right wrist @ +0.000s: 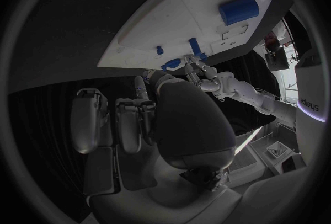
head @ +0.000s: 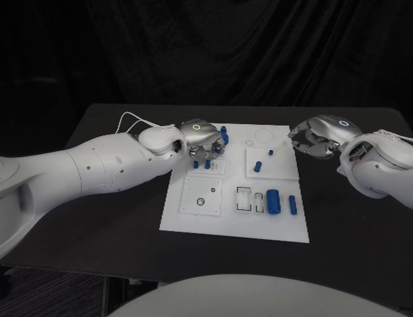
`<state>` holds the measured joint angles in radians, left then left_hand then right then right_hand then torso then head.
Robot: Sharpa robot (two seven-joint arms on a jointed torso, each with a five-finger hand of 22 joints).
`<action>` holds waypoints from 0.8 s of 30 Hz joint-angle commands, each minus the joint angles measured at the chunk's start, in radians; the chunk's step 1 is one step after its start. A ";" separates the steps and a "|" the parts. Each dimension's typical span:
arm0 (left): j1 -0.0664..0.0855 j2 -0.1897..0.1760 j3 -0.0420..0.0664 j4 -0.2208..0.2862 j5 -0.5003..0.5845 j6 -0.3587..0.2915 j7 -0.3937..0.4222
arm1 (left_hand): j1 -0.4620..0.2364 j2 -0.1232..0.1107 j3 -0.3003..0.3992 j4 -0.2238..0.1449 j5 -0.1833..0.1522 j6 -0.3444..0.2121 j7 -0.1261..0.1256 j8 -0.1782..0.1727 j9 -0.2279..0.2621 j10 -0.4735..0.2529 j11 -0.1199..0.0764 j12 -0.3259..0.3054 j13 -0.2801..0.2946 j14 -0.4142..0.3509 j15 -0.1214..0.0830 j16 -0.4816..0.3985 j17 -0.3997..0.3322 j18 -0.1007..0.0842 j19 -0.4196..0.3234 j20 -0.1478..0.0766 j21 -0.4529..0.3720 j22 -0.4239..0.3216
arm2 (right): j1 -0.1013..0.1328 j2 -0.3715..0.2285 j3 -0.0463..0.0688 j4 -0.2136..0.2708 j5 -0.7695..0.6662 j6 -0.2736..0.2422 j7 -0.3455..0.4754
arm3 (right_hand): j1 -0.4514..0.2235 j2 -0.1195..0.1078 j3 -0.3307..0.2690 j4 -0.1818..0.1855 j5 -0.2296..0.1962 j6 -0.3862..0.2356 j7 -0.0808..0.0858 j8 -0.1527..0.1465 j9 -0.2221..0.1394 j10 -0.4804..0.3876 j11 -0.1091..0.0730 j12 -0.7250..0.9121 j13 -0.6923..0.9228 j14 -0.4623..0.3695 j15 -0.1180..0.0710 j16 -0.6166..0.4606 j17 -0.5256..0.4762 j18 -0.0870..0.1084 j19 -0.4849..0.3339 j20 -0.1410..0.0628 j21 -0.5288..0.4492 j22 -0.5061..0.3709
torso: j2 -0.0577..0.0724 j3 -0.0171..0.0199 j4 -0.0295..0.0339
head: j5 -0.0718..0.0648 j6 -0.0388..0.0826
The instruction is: Assemble the parts on the task board
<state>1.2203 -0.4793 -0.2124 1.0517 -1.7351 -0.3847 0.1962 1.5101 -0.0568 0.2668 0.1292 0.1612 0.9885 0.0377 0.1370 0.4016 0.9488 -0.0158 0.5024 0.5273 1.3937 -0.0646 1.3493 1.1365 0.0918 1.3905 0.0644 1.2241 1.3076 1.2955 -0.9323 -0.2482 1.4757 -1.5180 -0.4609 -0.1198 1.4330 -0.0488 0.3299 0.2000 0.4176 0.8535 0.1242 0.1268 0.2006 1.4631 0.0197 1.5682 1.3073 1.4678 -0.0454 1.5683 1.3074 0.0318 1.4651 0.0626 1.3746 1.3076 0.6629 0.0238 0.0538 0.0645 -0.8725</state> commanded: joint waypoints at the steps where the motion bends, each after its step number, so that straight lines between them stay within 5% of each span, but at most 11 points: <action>1: -0.001 -0.025 0.001 0.032 0.000 -0.087 0.033 | 0.003 0.002 -0.002 -0.006 0.000 0.011 0.002 0.009 0.005 0.006 0.003 -0.003 -0.001 -0.001 -0.005 -0.008 -0.007 -0.019 0.007 0.000 0.003 0.167 | -0.001 -0.004 0.001 0.002 -0.003 0.006 -0.011 | -0.007 0.000 0.005 -0.002 0.006 0.005 -0.001 -0.002 -0.002 0.108 0.004 0.003 0.263 0.103 0.003 0.002 0.263 0.019 0.008 0.004 -0.006 0.193 | 0.001 0.0002 -0.0002 | -0.003 0.000; 13: 0.026 -0.135 0.001 0.153 0.000 -0.094 0.019 | 0.002 -0.001 0.000 -0.005 -0.001 0.022 0.005 0.019 0.012 0.015 0.004 -0.007 -0.002 -0.005 -0.004 -0.017 -0.021 -0.018 0.006 0.000 0.000 0.166 | -0.001 -0.009 0.001 -0.001 -0.003 0.011 -0.015 | -0.007 -0.001 0.006 -0.002 0.006 0.005 -0.001 -0.002 -0.002 0.108 0.004 0.003 0.263 0.103 0.003 0.002 0.263 0.018 0.009 0.004 -0.005 0.194 | -0.001 -0.0001 0.0030 | 0.000 0.000; 24: 0.030 -0.173 0.001 0.173 0.000 -0.038 -0.002 | -0.003 -0.001 0.002 0.001 -0.009 0.016 0.003 0.019 0.013 0.015 0.004 -0.017 -0.007 -0.006 -0.003 -0.022 -0.029 -0.018 0.004 0.000 -0.004 0.165 | -0.001 -0.008 0.001 -0.002 -0.003 0.015 -0.014 | -0.008 -0.001 0.006 -0.002 0.005 0.005 -0.001 -0.002 -0.002 0.108 0.004 0.003 0.263 0.103 0.003 0.002 0.263 0.019 0.008 0.004 -0.006 0.193 | -0.002 0.0017 0.0052 | -0.004 0.000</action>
<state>1.2477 -0.6517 -0.2126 1.2228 -1.7356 -0.4462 0.2014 1.5101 -0.0571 0.2667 0.1293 0.1573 1.0060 0.0413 0.1528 0.4131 0.9601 -0.0118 0.4906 0.5220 1.3937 -0.0645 1.3340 1.1089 0.0919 1.3905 0.0645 1.2236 1.3075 1.2955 -0.9396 -0.2482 1.4734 -1.5178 -0.4536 -0.1201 1.4330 -0.0488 0.3299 0.2000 0.4176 0.8535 0.1242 0.1268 0.1997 1.4631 0.0198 1.5682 1.3073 1.4678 -0.0454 1.5684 1.3074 0.0317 1.4651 0.0626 1.3746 1.3074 0.6615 0.0250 0.0583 0.0603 -0.8725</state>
